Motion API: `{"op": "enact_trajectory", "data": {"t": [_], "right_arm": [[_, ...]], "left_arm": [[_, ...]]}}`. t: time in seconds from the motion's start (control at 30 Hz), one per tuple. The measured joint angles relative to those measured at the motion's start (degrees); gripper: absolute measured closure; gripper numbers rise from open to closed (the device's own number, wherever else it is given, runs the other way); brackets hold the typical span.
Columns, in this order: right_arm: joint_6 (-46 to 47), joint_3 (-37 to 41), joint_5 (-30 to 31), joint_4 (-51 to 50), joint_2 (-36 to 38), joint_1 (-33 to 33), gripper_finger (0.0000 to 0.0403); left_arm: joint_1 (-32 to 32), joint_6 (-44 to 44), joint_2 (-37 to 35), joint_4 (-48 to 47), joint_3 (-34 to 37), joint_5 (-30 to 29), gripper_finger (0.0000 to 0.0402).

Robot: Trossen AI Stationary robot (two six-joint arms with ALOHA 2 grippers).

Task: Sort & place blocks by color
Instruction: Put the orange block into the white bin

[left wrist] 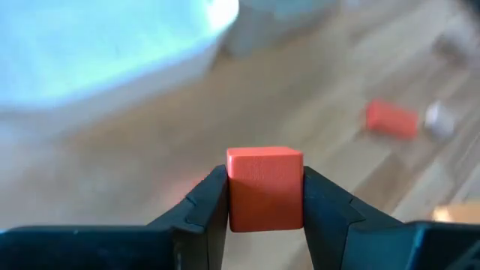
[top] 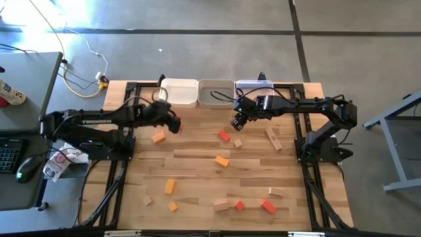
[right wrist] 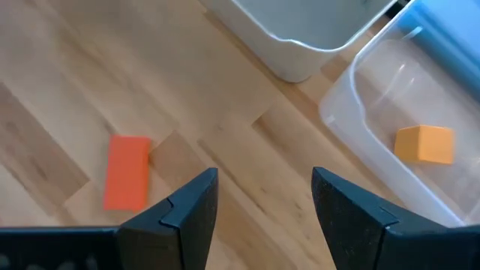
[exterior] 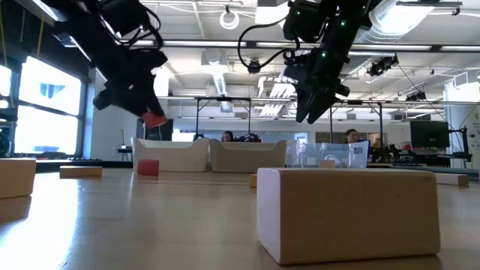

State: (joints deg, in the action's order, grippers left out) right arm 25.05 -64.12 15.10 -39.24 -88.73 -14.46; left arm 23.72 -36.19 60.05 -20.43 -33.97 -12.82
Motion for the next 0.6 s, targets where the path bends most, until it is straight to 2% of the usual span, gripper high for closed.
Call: {"op": "enact_trajectory", "data": {"t": [0.33, 0.6], "right_arm": [[0.1, 0.0, -9.3, -0.9, 0.0, 0.0, 0.0201], [5.5, 0.0, -9.2, -6.4, 0.0, 1.3, 0.0201]], "left_arm": [[12.5, 10.8, -1.5, 9.4, 0.0, 0.6, 0.0291], [19.5, 16.5, 0.9, 14.2, 0.0, 1.8, 0.0291]]}}
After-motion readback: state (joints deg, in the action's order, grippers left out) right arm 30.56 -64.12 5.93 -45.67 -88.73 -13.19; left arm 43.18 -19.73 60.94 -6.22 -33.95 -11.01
